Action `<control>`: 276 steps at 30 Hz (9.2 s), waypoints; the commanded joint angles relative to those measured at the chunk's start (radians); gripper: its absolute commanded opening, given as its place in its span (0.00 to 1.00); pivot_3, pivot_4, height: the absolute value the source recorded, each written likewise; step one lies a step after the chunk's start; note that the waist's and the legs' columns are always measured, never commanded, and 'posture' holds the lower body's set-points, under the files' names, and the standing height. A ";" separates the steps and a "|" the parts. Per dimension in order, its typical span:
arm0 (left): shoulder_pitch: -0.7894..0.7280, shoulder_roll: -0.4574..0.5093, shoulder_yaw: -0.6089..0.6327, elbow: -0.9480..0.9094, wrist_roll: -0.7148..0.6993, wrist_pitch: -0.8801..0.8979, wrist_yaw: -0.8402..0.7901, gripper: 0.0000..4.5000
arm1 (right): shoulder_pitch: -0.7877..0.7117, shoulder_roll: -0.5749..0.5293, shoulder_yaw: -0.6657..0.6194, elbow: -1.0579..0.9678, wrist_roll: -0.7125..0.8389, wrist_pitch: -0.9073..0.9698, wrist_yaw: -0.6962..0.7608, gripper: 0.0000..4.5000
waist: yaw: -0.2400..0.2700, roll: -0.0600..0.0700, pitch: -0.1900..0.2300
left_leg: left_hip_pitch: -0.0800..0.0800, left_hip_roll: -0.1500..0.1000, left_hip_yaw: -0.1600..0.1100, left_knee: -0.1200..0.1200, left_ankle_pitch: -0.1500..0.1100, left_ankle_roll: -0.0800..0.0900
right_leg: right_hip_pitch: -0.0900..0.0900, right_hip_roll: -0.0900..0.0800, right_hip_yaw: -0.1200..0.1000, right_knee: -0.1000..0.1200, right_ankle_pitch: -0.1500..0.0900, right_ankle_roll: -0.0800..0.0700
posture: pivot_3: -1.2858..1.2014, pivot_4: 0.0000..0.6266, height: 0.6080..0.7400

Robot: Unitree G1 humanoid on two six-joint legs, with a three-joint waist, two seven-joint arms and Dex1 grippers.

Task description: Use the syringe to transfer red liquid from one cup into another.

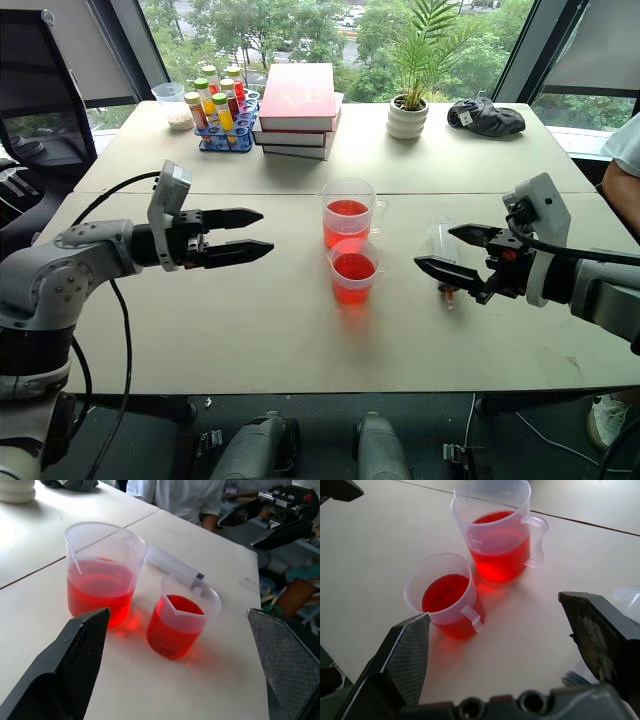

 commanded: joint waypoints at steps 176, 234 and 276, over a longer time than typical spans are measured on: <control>-0.639 -0.302 0.062 0.765 0.354 -0.408 -0.244 0.99 | -0.616 0.742 0.368 0.633 -0.555 -0.962 0.029 0.32 | -0.003 0.002 0.001 | 0.000 0.001 0.001 0.004 0.002 -0.002 | -0.004 0.010 -0.001 0.014 0.006 0.008 | 0.52 0.24 1.00; -0.543 -0.437 -0.125 0.535 0.250 -0.225 -0.272 0.02 | -0.191 0.698 0.420 -0.009 -0.434 -0.760 -0.198 0.32 | -0.003 0.001 0.001 | 0.001 0.001 0.001 0.005 0.002 -0.001 | -0.003 0.012 0.002 0.013 0.005 0.008 | 0.52 0.24 1.00; -0.407 -0.237 0.009 0.426 0.196 -0.156 -0.171 1.00 | -0.409 0.517 0.196 0.097 -0.068 -0.251 -0.452 0.32 | 0.002 0.001 0.001 | 0.001 0.001 0.001 0.005 0.002 -0.001 | -0.003 0.009 0.001 0.013 0.005 0.008 | 0.52 0.24 1.00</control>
